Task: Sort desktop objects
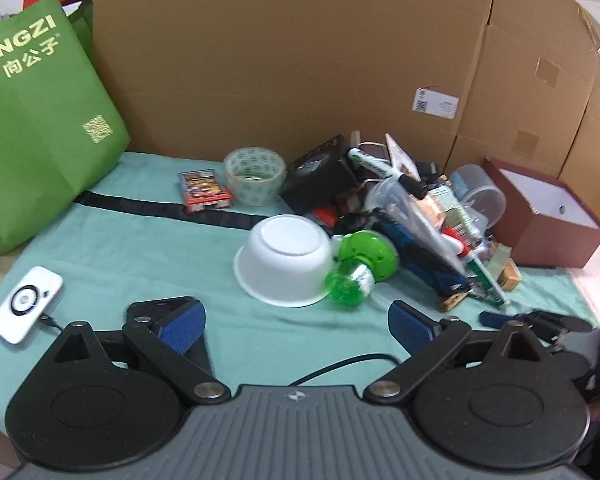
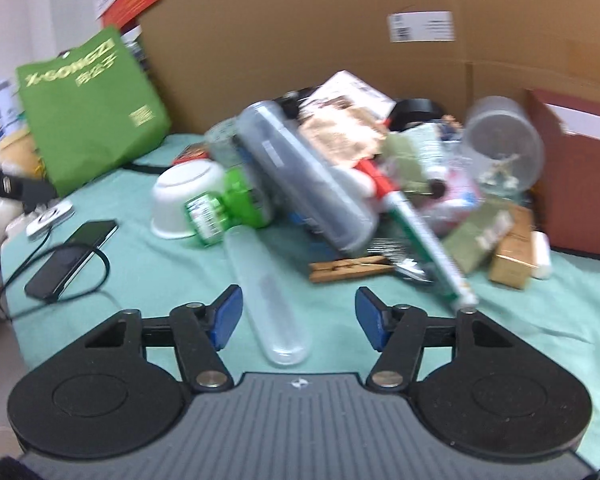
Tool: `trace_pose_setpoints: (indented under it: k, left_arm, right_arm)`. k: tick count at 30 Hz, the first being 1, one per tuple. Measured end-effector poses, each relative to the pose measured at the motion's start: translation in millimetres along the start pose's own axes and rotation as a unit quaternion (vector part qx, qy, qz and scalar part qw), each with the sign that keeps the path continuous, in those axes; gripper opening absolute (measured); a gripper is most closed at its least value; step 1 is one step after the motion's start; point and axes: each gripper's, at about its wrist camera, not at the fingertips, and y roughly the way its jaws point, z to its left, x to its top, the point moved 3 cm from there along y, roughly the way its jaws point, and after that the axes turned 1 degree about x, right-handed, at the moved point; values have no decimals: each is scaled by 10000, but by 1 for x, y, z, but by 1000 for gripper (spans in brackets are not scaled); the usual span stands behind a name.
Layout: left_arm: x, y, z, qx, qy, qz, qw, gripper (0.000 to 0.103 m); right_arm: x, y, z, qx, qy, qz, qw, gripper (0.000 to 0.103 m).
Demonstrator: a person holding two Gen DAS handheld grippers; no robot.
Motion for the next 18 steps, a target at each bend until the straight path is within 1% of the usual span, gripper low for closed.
trace_pose_setpoints:
  k: [2,3,4,7,8,9,11,12,14,18]
  left_arm:
    - [-1,14,-14,-410,-141,147,9990,101]
    - [-3,24,-25,-660,-190,262,9973,101]
    - [-5,36,-37,-902,-221,389,9949,101]
    - [-19,71,-75,-1429,-134,882,9857,97]
    - [-23,81,-84,-1526,-100,1016,9830,95]
    - [-28,89,-91,-1571,-113,1144,9809,89]
    - [-34,102,-98,-1668,-164,1281,9775,89]
    - [-36,107,-100,-1651,-199,1330,9771,89]
    - [-35,110,-102,-1596,-218,1170,9800,89]
    - [-30,119,-101,-1586,-390,1108,9803,88]
  right_arm:
    - [-1,5,2,14,-37,49,10000,55]
    - [-2,7,3,-26,-53,99,9999,52]
    - [-4,7,3,-74,-77,155,9998,45]
    - [-8,10,1,-146,-153,283,9994,34]
    - [-10,9,1,-183,-233,277,9992,34]
    - [-11,7,1,-226,-317,298,9988,33]
    - [-14,1,3,-295,-489,355,9977,31]
    - [-16,-2,4,-300,-526,384,9974,30]
    - [-17,-6,5,-222,-577,451,9971,30]
    - [-18,-8,12,18,-650,516,9965,30]
